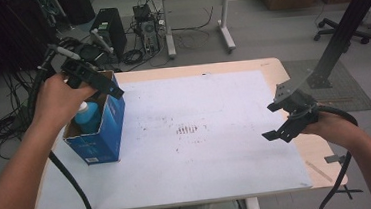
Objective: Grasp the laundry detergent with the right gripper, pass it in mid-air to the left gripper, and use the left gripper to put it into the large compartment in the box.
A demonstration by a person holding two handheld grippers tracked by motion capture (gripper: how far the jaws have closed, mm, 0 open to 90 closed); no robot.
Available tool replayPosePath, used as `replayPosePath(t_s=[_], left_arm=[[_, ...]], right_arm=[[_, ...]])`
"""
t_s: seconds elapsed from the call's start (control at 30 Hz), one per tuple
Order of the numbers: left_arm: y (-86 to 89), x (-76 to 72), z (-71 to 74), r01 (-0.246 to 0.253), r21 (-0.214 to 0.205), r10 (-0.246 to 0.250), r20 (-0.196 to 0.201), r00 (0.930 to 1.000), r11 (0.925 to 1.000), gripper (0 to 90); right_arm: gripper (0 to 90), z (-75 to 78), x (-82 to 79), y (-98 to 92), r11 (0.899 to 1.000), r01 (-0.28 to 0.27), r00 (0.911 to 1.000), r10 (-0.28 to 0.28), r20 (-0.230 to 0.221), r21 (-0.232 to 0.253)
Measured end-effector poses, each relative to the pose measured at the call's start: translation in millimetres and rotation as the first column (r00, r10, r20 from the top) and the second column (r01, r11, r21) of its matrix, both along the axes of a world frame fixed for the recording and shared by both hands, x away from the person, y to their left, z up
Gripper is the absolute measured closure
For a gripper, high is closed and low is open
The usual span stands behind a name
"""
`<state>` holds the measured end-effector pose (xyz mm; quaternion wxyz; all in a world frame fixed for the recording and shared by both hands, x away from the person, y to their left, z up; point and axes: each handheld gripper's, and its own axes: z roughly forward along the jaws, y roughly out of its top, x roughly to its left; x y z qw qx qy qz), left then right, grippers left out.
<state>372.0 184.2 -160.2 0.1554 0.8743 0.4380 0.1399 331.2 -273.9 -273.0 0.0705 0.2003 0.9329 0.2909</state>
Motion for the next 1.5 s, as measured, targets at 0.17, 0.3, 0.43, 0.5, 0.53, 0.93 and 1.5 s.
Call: replayPosePath(t_s=[0.17,0.3,0.43,0.5,0.53,0.93,1.5], left_arm=[[-24.3,-0.1,-1.8,0.085,0.005,-0.085,-0.002,0.9964,0.9963,7.9],[-43.5,1.5,-4.0,0.141,0.01,-0.141,-0.017,0.9898,0.9899,8.0],[-62.5,4.0,-8.6,0.192,0.016,-0.192,-0.024,0.9812,0.9813,8.0],[-70.9,5.0,-10.2,0.218,0.02,-0.218,-0.027,0.9757,0.9757,8.0],[-74.9,5.4,-11.1,0.231,0.022,-0.23,-0.025,0.9728,0.9727,8.1],[-111.7,4.0,-14.3,0.335,0.035,-0.334,-0.021,0.9422,0.9416,8.5],[-139.7,12.7,-29.5,0.432,0.054,-0.429,-0.065,0.901,0.9001,9.1]], right_arm=[[4.7,2.4,-0.7,0.2,1.0,-0.001,1.0,0.001,0.002,-0.005],[4.6,4.4,-0.6,-0.2,1.0,0.001,1.0,-0.001,0.004,-0.003],[4.6,6.0,-0.9,0.9,1.0,-0.001,1.0,0.001,0.007,0.0],[4.6,6.6,-1.2,1.5,1.0,-0.001,1.0,0.001,0.007,-0.002],[4.6,6.9,-1.3,1.7,1.0,-0.003,1.0,0.003,0.009,-0.002],[4.5,14.2,-3.5,3.6,1.0,-0.008,0.9997,0.008,0.022,0.001],[4.5,14.9,3.6,7.9,1.0,-0.015,0.9997,0.015,0.018,-0.007]])
